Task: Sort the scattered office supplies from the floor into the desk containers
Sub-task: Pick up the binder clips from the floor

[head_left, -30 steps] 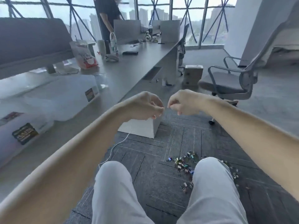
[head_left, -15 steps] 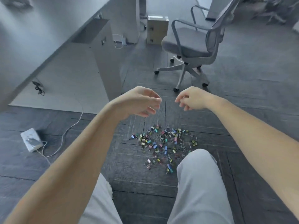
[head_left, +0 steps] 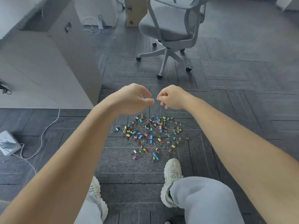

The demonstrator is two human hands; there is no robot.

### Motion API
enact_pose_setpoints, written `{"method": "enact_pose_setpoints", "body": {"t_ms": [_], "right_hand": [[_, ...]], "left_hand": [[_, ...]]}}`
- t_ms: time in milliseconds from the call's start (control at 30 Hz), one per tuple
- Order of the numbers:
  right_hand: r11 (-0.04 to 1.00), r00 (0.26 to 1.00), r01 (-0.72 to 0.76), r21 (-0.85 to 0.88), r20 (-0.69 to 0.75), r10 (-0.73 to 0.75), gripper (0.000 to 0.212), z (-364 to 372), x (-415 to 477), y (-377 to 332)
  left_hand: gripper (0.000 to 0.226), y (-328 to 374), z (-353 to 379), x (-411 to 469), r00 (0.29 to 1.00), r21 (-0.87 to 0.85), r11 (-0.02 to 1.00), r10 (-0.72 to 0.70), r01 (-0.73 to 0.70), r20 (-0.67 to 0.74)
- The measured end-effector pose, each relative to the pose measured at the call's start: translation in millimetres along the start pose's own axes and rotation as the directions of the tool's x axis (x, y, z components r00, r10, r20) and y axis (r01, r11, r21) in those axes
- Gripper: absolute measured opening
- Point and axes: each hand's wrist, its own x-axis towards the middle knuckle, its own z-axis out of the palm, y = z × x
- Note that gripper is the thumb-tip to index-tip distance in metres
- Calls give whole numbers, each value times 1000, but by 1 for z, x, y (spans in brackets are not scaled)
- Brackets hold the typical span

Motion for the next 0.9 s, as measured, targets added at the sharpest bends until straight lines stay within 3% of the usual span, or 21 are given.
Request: {"method": "enact_pose_setpoints", "body": {"t_ms": [167,367,500,733,900], "right_hand": [[997,996,-33,72,-82,39,17,82,-76,84],[980,984,-163,117,-48,169,19,110,-113,152],[973,976,-204,110,-61,211,16,133,-76,180],[957,951,-285,55,140,275,22,220,40,225],[945,914,-328,3,253,316,20,303,124,245]], "left_hand": [[23,-35,116,-24,999,-16,1000,-24,24,-24],[25,-59,189,-33,972,-148,969,-177,200,154],[31,-97,227,17,958,-110,960,-240,258,157],[30,-195,300,135,871,-31,884,-452,466,193],[39,-275,352,196,838,36,860,-504,508,208]]}}
